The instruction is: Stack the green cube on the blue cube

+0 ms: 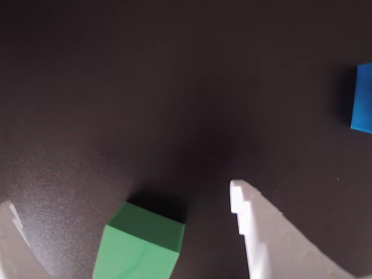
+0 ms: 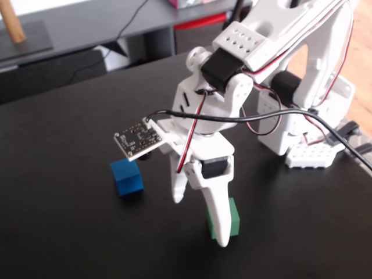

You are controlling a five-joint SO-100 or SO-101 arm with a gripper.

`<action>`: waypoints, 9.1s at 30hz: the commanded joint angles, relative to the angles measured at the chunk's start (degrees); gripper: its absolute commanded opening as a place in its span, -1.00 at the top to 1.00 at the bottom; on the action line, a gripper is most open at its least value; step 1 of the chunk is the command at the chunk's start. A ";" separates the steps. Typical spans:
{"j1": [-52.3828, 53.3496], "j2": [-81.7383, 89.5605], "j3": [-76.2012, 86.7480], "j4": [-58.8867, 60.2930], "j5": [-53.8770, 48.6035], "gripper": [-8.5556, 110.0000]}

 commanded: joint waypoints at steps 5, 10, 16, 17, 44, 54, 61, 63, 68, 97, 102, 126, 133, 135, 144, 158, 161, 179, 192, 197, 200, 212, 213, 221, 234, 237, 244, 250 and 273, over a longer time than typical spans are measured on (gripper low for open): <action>2.55 4.04 -4.66 2.02 -0.79 0.06; 4.31 4.66 -6.33 3.60 -0.88 0.06; 7.03 7.21 -12.39 11.43 -2.64 0.06; 8.00 7.65 -12.83 12.57 -3.08 0.06; 0.44 29.62 3.78 31.38 12.30 0.07; -8.44 19.78 3.78 21.80 21.88 0.07; -11.51 12.66 4.31 14.24 24.96 0.09; -11.78 10.99 4.83 11.87 24.96 0.10; -9.67 6.68 5.98 6.50 22.41 0.10; -7.65 5.10 9.32 0.97 21.71 0.70; -8.79 7.47 8.17 4.66 22.32 0.74; 4.66 -8.26 -45.88 30.15 8.70 0.74; 12.39 -17.84 -55.11 29.79 2.72 0.74; 14.33 -19.60 -55.81 28.74 1.05 0.74; 20.92 -24.08 -56.25 29.44 -4.57 0.74; 23.99 -26.28 -42.01 17.40 -7.21 0.73; 23.91 -26.28 -39.55 14.94 -7.21 0.73; 26.02 -27.77 -35.42 8.88 -10.81 0.73; 27.25 -27.16 -35.33 8.35 -13.27 0.44; 27.60 -26.37 -34.28 7.56 -14.41 0.03; 27.77 -25.93 -33.49 6.33 -14.33 -0.02; 27.95 -22.68 -32.96 3.78 -12.22 -0.02; 27.95 -21.97 -32.96 3.69 -11.78 -0.02; 28.83 -14.68 -31.73 3.96 -11.95 0.01; 29.44 2.72 -28.21 12.13 -12.04 0.58; 29.00 8.09 -27.16 18.63 -13.45 0.82; 27.86 21.53 -21.18 28.65 -16.61 0.85; 26.37 32.70 -12.66 31.90 -18.02 0.85; 13.01 65.04 21.62 31.55 -9.84 0.85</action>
